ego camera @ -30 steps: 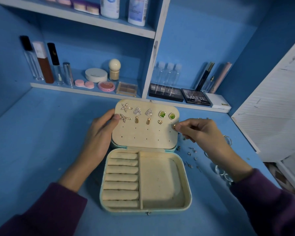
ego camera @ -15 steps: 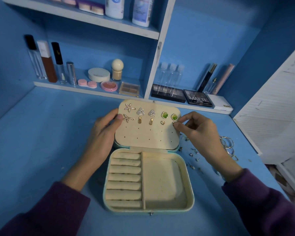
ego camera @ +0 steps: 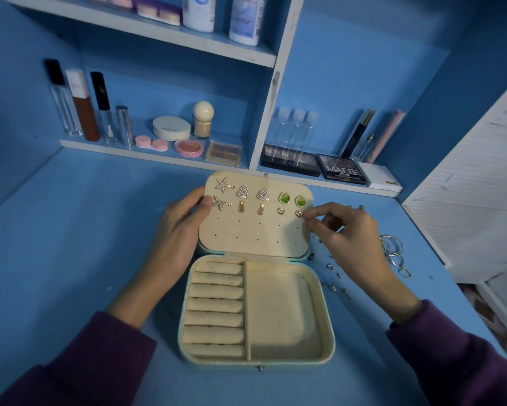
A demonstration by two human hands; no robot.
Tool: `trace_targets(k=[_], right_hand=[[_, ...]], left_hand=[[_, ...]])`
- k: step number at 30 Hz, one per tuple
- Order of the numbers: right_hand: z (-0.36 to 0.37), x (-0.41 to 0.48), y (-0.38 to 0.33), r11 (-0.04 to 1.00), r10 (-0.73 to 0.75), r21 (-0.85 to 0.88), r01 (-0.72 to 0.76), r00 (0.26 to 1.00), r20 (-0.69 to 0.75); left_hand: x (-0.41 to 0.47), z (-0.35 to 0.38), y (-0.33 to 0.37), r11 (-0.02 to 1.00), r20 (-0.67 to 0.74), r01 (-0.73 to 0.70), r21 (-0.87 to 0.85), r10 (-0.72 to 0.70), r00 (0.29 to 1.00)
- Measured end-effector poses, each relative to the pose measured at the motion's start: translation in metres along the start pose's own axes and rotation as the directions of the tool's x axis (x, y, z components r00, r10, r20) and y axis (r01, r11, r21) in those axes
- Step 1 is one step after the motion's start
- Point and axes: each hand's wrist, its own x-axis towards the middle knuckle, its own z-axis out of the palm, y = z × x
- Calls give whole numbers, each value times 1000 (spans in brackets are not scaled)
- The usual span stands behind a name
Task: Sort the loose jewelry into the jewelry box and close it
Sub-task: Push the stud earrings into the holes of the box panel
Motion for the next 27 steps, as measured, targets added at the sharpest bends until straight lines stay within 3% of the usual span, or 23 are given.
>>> trace_targets(k=[13, 27], right_hand=[[-1, 7, 1, 964, 167, 213, -162, 986, -5], [-1, 10, 2, 967, 167, 193, -166, 986, 11]], left_hand=[[0, 0, 1, 1000, 7, -14, 4, 14, 1000], [1, -1, -3, 999, -10, 30, 26, -29, 1000]])
